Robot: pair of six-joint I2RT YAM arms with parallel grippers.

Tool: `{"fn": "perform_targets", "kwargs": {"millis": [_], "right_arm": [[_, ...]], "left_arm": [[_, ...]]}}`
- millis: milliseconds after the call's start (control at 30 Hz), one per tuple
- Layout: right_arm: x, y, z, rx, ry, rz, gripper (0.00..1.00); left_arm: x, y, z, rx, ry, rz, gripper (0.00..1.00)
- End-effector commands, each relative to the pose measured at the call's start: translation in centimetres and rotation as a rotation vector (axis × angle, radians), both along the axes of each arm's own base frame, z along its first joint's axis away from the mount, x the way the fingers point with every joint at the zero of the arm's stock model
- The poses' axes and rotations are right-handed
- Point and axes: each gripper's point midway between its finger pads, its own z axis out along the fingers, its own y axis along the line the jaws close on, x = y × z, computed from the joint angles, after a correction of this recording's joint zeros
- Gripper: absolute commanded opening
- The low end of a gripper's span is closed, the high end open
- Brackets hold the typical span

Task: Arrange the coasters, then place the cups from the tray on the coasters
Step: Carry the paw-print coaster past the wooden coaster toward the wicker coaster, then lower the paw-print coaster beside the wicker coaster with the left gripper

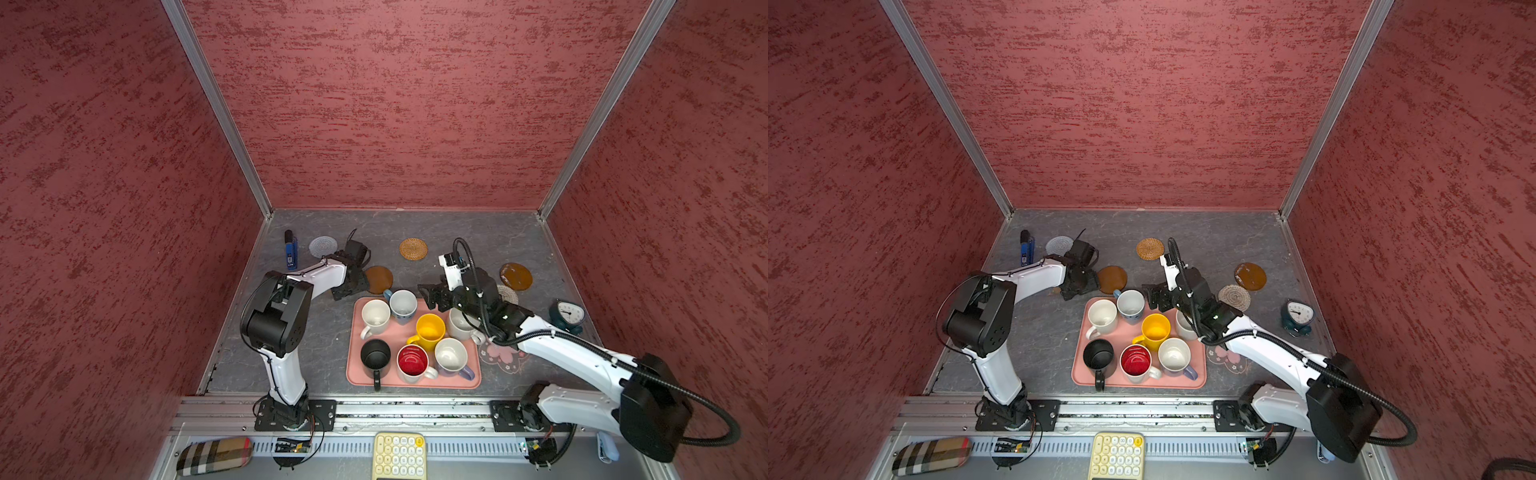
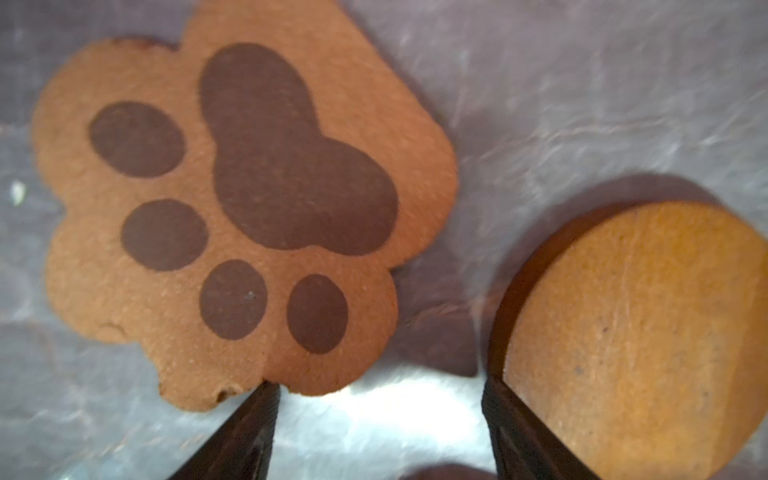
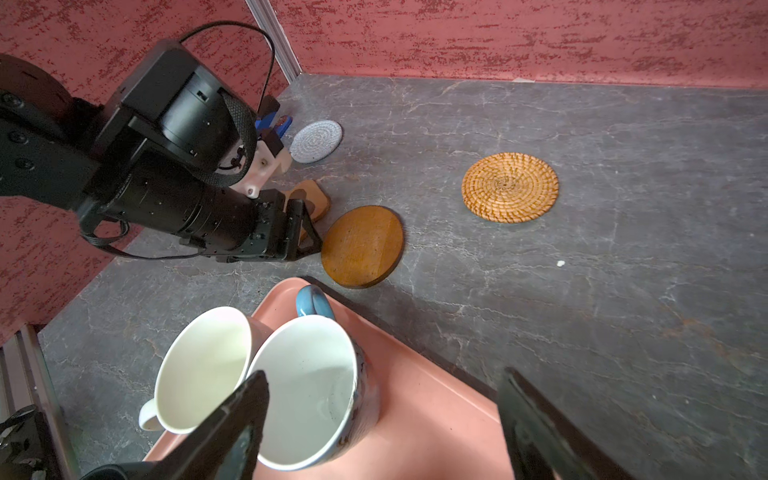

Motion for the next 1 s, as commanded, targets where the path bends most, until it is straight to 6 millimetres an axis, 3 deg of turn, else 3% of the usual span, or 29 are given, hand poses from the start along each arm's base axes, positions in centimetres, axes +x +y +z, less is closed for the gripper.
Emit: {"fn": "perform_targets", "kwargs": {"millis": [0,333,467,733,967], "right_arm": [[0.4,0.3,0.4,0.023,-0.012,0.005,0.87],[0.7,0.3,0.4,0.017,-0.007,-0.001,0.87],[0.7,0.6,0.6,0.034,0.007,0.012,0.87],[0.7,1.5,1.2,0.048,0.043,0.035,0.86],[1.2,2.4,2.0,0.053,0.069,0.052,0.86]], "left_arm": [[-1.0,-1.0,-1.9,-0.029,0.073,-0.038,0.78],[-2.6,0.3,3.5,-0.007,0.0,-0.052,0.82],[-3.6,1.2,4.5,-0.025,-0.034,-0.037,0.83],[-4.5,4.5,4.6,-0.081,-0.056,0.068,0.85],[-3.7,6.4,3.4,-0.108,-0.041,0.128,0.83]]}}
